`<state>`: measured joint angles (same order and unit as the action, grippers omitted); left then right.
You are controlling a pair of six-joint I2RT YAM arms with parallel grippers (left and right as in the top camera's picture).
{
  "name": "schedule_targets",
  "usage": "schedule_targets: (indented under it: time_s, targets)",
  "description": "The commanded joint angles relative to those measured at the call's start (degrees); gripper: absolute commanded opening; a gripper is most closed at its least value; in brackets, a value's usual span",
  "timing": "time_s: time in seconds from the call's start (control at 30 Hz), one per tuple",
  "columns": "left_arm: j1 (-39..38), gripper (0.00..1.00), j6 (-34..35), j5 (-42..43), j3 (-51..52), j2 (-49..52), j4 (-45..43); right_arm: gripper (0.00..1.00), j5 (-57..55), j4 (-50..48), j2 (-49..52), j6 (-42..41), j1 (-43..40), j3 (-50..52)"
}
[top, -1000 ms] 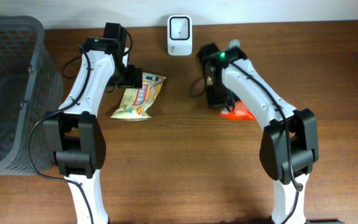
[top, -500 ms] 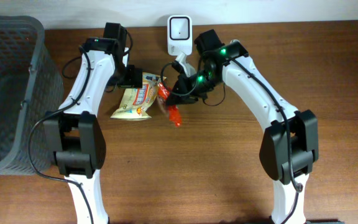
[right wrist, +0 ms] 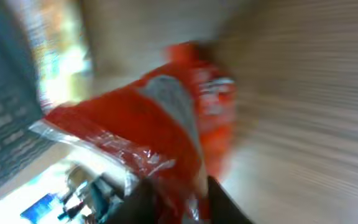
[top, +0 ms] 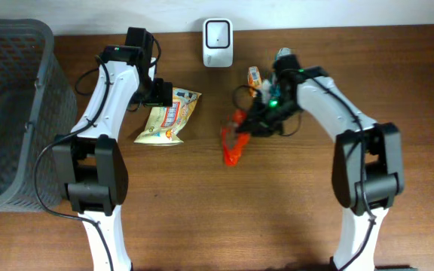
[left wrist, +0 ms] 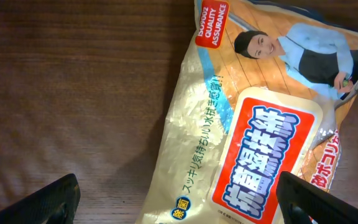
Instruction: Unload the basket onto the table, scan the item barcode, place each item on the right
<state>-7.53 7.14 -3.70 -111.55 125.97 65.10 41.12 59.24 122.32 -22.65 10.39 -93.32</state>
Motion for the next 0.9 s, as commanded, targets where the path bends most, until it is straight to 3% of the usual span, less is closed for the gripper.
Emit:
schedule_targets:
  time_s: [0.0,0.2,0.37,0.57,0.67,0.87]
  targets:
    - [0.20,0.99,-0.31,-0.44,-0.85,0.24,0.04,0.42,-14.82,3.76,-0.37,0.13,-3.41,-0.52]
    - [0.20,0.99,-0.31,-0.44,-0.85,0.24,0.04,0.46,-32.52,16.48,-0.46,1.88,-6.08,-8.15]
    - [0.20,0.99,-0.31,-0.44,-0.85,0.24,0.04,0.46,-32.76,24.94,-0.46,9.60,-2.58,-17.68]
    - [0.20,0.99,-0.31,-0.44,-0.85,0.24,0.04,0.54,-33.77,20.76,-0.11,10.62,6.73,-17.05]
    - [0.20,0.99,-0.31,-0.44,-0.85,0.24,0.04,0.60,-39.74,17.25,-0.04,6.49,11.21,-14.93]
    - [0.20,0.99,-0.31,-0.44,-0.85,0.24,0.04,0.62,-42.03,10.91,-0.04,4.11,13.97,-8.76]
